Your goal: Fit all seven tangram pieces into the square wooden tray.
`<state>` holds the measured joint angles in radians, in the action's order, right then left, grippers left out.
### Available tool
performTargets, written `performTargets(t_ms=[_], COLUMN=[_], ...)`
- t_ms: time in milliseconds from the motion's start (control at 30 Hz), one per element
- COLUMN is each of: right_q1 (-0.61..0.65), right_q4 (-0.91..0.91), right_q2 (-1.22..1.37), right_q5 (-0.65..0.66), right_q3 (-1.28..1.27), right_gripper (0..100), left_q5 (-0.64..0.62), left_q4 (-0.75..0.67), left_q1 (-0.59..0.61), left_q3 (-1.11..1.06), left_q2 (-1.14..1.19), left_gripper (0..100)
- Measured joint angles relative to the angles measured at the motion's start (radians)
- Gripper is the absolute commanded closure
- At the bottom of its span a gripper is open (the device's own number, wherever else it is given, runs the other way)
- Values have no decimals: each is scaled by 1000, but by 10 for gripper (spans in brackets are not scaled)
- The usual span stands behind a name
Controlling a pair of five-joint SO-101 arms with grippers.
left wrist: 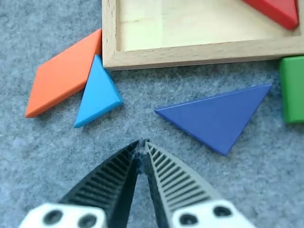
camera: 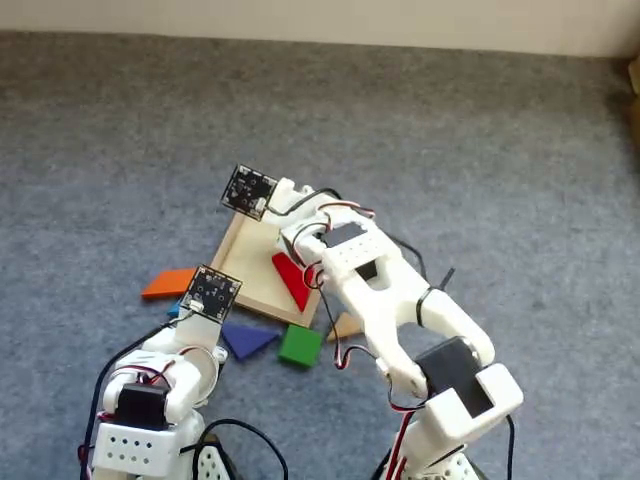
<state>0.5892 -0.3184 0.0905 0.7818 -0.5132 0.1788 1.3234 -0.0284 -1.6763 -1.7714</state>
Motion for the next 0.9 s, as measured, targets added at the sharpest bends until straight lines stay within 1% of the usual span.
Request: performTargets(t_ms=[67,100,200,267,367,533,767,900], right_q1=[0,2,20,35,58,87,91,91], right_q4=[11,14,15,17,0,-97,-215,-253], right_q2=[0,0,0,0,0,0,0,-17], right_q5=[2,2,2,2,2,2,2,2], right_q3=[0,0,0,0,0,0,0,0], right_gripper=[977,954,837,779,772,774,774,774], left_q5=[0,0,0,0,0,0,0,0], left_q4=[0,0,0,0,0,0,0,0], left_q1=[0,0,0,0,0,0,0,0], left_q3=[0,0,0,0,0,0,0,0], left_q2=[0,0,0,0,0,0,0,0], left_gripper=[994,994,994,994,994,994,994,994])
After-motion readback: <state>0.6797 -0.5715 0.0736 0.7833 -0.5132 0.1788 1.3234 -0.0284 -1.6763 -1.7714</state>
